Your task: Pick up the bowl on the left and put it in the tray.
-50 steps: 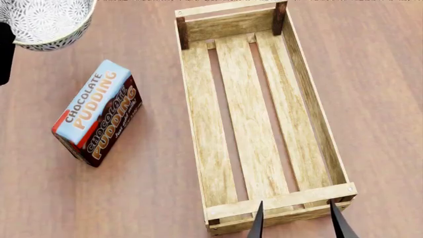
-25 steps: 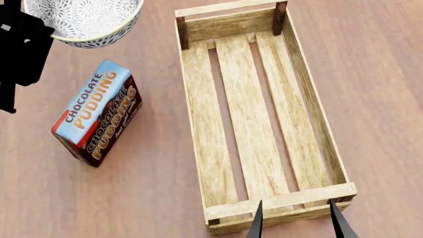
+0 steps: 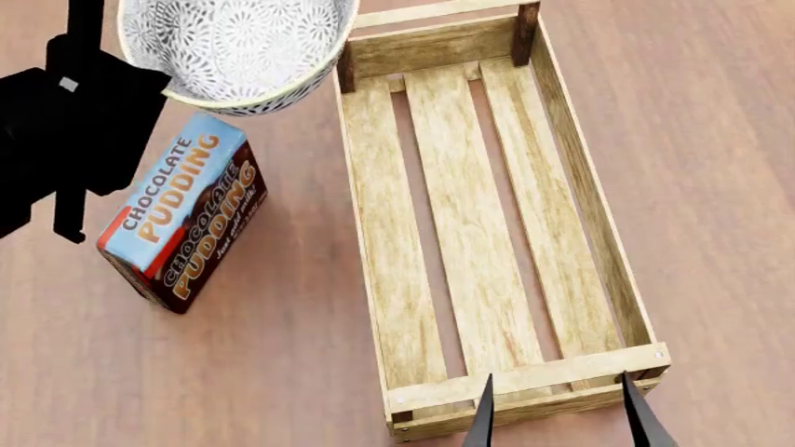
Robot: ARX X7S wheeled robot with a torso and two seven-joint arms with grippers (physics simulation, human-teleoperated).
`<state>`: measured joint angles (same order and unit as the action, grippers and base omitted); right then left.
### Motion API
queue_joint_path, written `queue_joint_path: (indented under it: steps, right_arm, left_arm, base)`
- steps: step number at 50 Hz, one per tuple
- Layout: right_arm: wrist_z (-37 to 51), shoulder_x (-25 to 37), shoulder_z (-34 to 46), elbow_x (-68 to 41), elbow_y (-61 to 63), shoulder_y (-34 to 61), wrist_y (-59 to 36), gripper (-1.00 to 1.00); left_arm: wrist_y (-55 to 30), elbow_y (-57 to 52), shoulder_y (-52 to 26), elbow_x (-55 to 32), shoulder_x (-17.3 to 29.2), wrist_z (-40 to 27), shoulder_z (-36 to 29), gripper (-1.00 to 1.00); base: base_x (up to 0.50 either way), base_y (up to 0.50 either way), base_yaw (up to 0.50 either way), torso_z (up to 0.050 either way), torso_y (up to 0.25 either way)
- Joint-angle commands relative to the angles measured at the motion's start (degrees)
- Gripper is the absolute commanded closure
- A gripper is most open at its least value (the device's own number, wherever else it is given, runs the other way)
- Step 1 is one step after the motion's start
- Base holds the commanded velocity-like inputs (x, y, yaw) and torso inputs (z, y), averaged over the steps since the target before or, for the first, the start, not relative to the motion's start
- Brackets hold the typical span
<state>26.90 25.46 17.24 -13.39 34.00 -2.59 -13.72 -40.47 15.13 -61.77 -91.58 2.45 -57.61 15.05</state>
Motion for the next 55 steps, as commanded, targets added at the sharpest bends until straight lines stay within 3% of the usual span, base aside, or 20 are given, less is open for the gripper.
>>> queue_joint_path:
  steps: [1,22,55]
  right_arm:
    - [-0.78,-1.26,-0.47,0.58,2.38,0.51,-1.82,-1.00]
    - [-0.40,-0.84,-0.63,0.33,3.27,0.31,-1.68,-1.00]
    - [-0.02,-0.26,-1.10,-0.22,3.20,-0.03,-0.92,-1.00]
  left_arm:
    - [6.73,-5.48,3.30,-9.17,-1.76,-0.79,-4.53,1.00]
    - [11.94,-12.18,7.11,-15.14,-0.94,-2.24,-13.85,1.00]
    - [15.31,-9.31,7.71,-15.47,-0.28,1.04,-25.28,1.00]
  base:
    - [0.00,0.00,0.00,0.000,0.000]
    - [0.00,0.00,0.00,0.000,0.000]
    - [0.00,0.00,0.00,0.000,0.000]
